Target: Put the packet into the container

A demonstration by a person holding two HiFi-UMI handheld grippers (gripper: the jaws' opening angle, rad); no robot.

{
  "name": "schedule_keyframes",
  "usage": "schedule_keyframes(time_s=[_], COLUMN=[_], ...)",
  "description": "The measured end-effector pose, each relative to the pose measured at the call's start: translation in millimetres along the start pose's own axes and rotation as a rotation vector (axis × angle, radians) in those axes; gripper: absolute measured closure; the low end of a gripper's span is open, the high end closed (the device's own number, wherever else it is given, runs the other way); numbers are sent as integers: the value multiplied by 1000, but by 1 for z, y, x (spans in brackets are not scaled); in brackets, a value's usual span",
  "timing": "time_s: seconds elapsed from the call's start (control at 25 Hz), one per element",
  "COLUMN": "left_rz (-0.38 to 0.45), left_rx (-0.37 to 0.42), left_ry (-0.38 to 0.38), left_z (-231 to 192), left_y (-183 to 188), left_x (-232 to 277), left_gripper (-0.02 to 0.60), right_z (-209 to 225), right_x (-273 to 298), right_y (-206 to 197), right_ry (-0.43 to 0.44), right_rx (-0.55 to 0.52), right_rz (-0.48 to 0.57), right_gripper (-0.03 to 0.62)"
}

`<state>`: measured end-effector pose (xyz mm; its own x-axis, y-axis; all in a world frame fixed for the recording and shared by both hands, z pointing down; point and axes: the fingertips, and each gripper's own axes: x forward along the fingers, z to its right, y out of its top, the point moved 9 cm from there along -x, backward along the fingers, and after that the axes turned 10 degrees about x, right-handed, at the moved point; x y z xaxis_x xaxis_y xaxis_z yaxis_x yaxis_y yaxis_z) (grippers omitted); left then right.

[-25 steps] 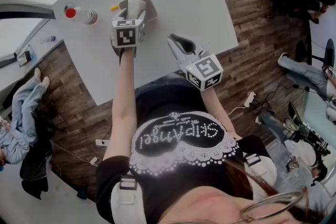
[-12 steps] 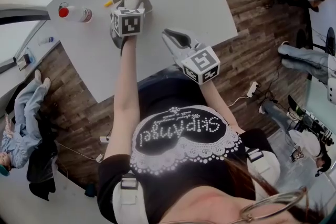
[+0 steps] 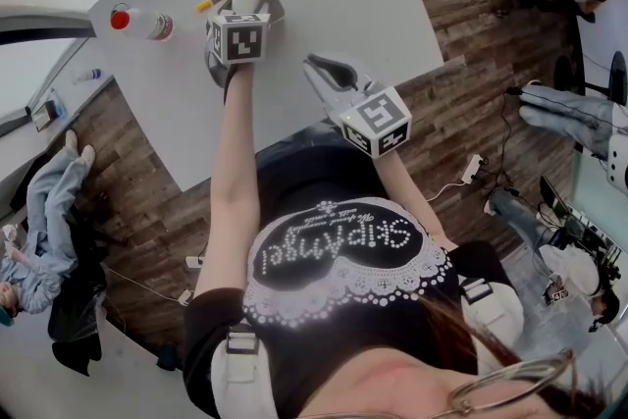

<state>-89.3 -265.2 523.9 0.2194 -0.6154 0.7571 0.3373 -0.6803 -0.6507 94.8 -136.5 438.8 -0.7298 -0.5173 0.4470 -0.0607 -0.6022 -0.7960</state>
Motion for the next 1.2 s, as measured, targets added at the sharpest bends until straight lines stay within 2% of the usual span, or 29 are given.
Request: schedule_keyframes(time_s=[0.28, 0.6, 0.92, 1.2], left_rz=[87, 196, 445, 677], left_rx=[6, 2, 22, 20], left_ry=[29, 68, 166, 239], left_z=[-3, -11, -9, 2], left_y=[11, 25, 51, 53], left_x=[-15, -47, -126, -211], left_gripper=[249, 262, 333, 456], right_z=[1, -6, -6, -12], right_x=[-4, -6, -10, -10], right_y=[0, 0, 1, 5], right_ry=[-3, 6, 8, 10], right_rx=[1, -10, -21, -36], right_rz=[2, 14, 29, 38], right_gripper=[557, 557, 557, 557])
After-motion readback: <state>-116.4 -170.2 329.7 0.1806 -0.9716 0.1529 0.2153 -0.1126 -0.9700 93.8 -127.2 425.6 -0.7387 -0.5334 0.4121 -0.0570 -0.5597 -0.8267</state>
